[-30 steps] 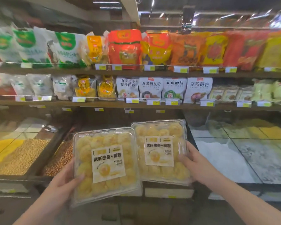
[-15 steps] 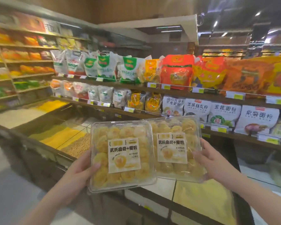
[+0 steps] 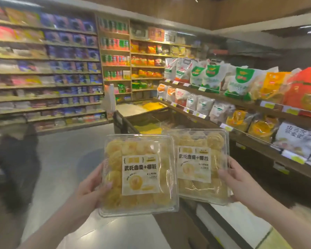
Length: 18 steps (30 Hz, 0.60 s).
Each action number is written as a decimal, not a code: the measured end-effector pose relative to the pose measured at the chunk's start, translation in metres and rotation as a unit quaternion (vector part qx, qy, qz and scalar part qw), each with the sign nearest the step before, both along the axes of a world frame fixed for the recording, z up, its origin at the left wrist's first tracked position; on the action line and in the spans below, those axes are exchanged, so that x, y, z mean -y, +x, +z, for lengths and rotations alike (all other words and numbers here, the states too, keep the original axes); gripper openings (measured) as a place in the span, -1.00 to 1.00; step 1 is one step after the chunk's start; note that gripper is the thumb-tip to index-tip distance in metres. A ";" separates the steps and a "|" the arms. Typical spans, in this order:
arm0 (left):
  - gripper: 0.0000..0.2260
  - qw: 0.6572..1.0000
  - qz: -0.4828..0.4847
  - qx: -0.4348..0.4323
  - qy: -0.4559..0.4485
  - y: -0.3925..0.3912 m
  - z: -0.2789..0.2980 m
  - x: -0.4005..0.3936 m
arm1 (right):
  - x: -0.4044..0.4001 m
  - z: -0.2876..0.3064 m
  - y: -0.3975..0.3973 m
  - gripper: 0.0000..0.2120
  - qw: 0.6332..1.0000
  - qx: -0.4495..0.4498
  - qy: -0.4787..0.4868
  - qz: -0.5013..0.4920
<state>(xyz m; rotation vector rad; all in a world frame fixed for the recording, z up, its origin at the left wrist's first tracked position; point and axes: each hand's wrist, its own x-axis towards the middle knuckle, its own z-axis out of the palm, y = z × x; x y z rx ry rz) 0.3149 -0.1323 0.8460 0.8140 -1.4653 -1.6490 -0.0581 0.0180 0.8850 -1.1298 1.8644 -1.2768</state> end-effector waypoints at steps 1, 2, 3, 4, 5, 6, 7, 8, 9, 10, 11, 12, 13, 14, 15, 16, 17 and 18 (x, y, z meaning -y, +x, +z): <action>-0.47 1.000 0.022 0.002 -0.001 0.021 0.000 -0.002 | 0.013 0.000 0.016 -0.66 1.000 0.010 -0.006 0.023; -0.48 0.999 0.041 0.001 0.000 0.044 0.000 -0.002 | 0.026 0.000 0.034 -0.66 0.999 0.018 -0.011 0.044; -0.48 0.998 0.062 0.000 0.003 0.067 0.001 -0.004 | 0.040 0.000 0.052 -0.65 0.997 0.020 -0.020 0.067; -0.48 0.997 0.080 -0.003 0.003 0.089 0.003 -0.005 | 0.054 -0.001 0.071 -0.64 0.995 0.020 -0.029 0.090; -0.41 0.996 0.093 -0.004 0.004 0.112 0.007 -0.009 | 0.069 -0.003 0.091 -0.62 0.993 0.016 -0.038 0.113; -0.26 0.995 0.100 -0.001 -0.001 0.137 0.006 -0.009 | 0.083 -0.003 0.113 -0.61 0.990 0.013 -0.045 0.133; -0.14 0.993 0.114 0.006 -0.003 0.162 0.008 -0.010 | 0.097 -0.004 0.136 -0.60 0.987 0.007 -0.050 0.153; -0.13 0.991 0.131 0.011 -0.007 0.185 0.010 -0.012 | 0.111 -0.005 0.159 -0.60 0.984 0.004 -0.054 0.168; -0.21 0.988 0.152 0.007 -0.011 0.210 0.012 -0.012 | 0.124 -0.005 0.185 -0.60 0.981 0.005 -0.057 0.184; -0.34 0.986 0.166 -0.001 -0.018 0.234 0.015 -0.014 | 0.137 -0.006 0.209 -0.59 0.977 0.013 -0.060 0.203; -0.43 0.984 0.179 -0.004 -0.022 0.257 0.019 -0.018 | 0.150 -0.008 0.235 -0.58 0.972 0.019 -0.061 0.228; -0.48 0.979 0.204 0.010 -0.023 0.282 0.020 -0.018 | 0.161 -0.010 0.260 -0.57 0.966 0.024 -0.062 0.251; -0.51 0.972 0.233 0.027 -0.024 0.308 0.020 -0.019 | 0.173 -0.012 0.285 -0.56 0.960 0.026 -0.064 0.270; -0.52 0.964 0.262 0.039 -0.024 0.334 0.022 -0.023 | 0.184 -0.014 0.310 -0.56 0.956 0.032 -0.070 0.284; -0.51 0.956 0.288 0.046 -0.021 0.360 0.023 -0.028 | 0.194 -0.015 0.335 -0.57 0.952 0.040 -0.074 0.296; -0.49 0.949 0.311 0.055 -0.021 0.386 0.024 -0.032 | 0.203 -0.014 0.361 -0.59 0.947 0.051 -0.070 0.309; -0.46 0.940 0.332 0.070 -0.021 0.409 0.024 -0.038 | 0.211 -0.015 0.386 -0.61 0.942 0.057 -0.064 0.323; -0.48 0.932 0.353 0.081 -0.022 0.430 0.023 -0.045 | 0.218 -0.016 0.411 -0.62 0.939 0.060 -0.058 0.335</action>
